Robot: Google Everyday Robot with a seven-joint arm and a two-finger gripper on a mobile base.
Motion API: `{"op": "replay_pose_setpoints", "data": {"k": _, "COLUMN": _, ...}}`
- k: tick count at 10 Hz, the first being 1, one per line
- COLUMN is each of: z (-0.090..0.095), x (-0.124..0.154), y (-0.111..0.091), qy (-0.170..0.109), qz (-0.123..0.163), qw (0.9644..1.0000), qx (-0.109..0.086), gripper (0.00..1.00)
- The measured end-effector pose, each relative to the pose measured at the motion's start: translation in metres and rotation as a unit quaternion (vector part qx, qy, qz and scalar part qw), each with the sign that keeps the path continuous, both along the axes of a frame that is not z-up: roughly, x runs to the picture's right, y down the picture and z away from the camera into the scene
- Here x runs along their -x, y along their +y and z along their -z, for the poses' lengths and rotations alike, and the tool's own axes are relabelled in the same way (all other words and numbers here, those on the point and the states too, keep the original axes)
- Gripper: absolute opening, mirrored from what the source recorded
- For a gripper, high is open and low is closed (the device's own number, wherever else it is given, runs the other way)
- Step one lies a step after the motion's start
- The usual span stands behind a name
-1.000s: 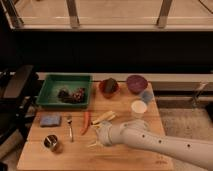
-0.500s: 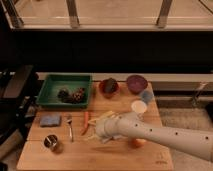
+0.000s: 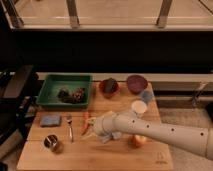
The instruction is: Place pepper in paper cup
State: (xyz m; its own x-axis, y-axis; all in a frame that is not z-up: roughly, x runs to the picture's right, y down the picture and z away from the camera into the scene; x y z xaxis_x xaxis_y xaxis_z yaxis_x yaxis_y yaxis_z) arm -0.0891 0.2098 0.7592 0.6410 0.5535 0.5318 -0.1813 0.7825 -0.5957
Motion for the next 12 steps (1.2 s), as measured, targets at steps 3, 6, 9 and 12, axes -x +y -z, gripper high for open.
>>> {"op": "replay_pose_setpoints", "data": {"k": 3, "z": -0.005, "x": 0.0, "y": -0.002, "qy": -0.005, "qz": -0.006, "qw": 1.0, "qx": -0.001, "gripper": 0.65}}
{"op": "replay_pose_setpoints", "data": {"k": 6, "z": -0.014, "x": 0.007, "y": -0.011, "qy": -0.019, "qz": -0.018, "qw": 0.9996, "qx": -0.009, "gripper": 0.65}}
{"op": "replay_pose_setpoints", "data": {"k": 9, "z": -0.017, "x": 0.009, "y": -0.018, "qy": -0.027, "qz": -0.03, "qw": 0.999, "qx": -0.017, "gripper": 0.65}}
{"op": "replay_pose_setpoints", "data": {"k": 12, "z": -0.023, "x": 0.014, "y": -0.025, "qy": -0.032, "qz": -0.046, "qw": 0.998, "qx": -0.029, "gripper": 0.65}}
